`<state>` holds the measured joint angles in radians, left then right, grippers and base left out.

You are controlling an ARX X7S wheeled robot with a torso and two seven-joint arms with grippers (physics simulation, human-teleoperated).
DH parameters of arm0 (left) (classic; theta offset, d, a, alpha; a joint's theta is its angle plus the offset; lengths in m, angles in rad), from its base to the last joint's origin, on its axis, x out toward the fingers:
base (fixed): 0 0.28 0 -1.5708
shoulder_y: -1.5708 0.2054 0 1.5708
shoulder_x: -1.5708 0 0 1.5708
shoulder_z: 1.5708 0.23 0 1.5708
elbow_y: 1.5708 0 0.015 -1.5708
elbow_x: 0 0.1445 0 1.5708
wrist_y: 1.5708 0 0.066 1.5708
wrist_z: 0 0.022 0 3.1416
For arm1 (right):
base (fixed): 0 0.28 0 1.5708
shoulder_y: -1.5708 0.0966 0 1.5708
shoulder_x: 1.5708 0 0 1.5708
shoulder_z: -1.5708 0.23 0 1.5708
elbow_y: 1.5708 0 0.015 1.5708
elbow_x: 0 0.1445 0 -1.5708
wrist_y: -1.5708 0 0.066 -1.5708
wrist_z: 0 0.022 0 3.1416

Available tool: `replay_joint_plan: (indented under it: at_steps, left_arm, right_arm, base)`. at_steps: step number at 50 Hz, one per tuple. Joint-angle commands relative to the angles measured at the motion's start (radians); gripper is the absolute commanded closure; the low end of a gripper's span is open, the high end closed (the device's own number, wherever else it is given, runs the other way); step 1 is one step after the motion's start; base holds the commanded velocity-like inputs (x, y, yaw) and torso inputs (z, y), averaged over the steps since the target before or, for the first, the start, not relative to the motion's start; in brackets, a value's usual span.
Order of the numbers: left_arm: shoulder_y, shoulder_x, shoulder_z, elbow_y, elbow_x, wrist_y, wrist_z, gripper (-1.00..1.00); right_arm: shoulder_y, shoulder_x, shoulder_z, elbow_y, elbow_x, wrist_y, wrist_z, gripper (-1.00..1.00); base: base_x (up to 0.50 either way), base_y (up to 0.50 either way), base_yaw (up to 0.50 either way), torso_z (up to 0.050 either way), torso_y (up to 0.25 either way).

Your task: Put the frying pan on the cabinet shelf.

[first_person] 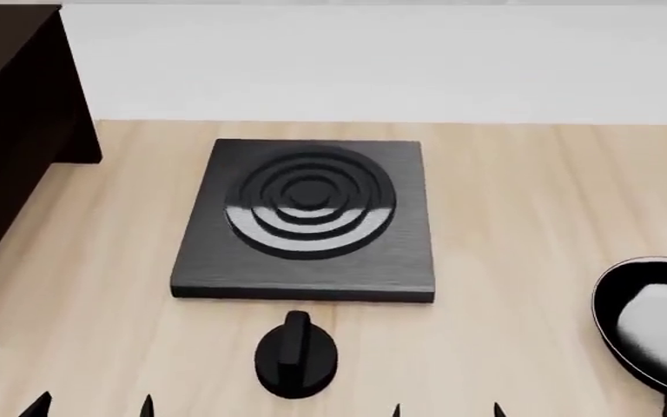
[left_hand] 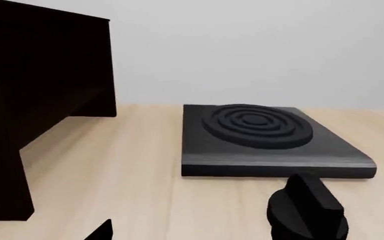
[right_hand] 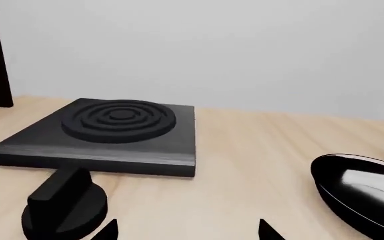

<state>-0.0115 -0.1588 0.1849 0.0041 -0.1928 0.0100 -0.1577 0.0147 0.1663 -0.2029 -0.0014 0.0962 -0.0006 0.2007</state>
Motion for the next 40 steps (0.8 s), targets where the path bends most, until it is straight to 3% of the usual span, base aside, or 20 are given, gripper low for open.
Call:
replay_joint_plan:
  at_steps: [1,35,40]
  left_arm:
    - [0.0,-0.006,0.008,0.004,-0.006,-0.001,-0.007,-1.0]
    - [-0.006,-0.02,0.028,-0.004,-0.025,0.005,-0.022,-1.0]
    - [-0.007,-0.022,0.029,-0.008,-0.029,0.01,-0.023,-1.0]
  right_arm:
    - [0.0,0.007,-0.009,0.002,0.0,-0.006,0.006,-1.0]
    - [0.007,0.02,-0.02,0.014,0.02,-0.008,0.028,-1.0]
    - [0.008,0.017,-0.014,0.019,0.03,-0.006,0.036,-1.0]
  base:
    - [0.5,0.13,0.0,0.0,0.0]
    - [0.5,0.01,0.0,0.0,0.0]
    - [0.13,0.0,0.0,0.0,0.0]
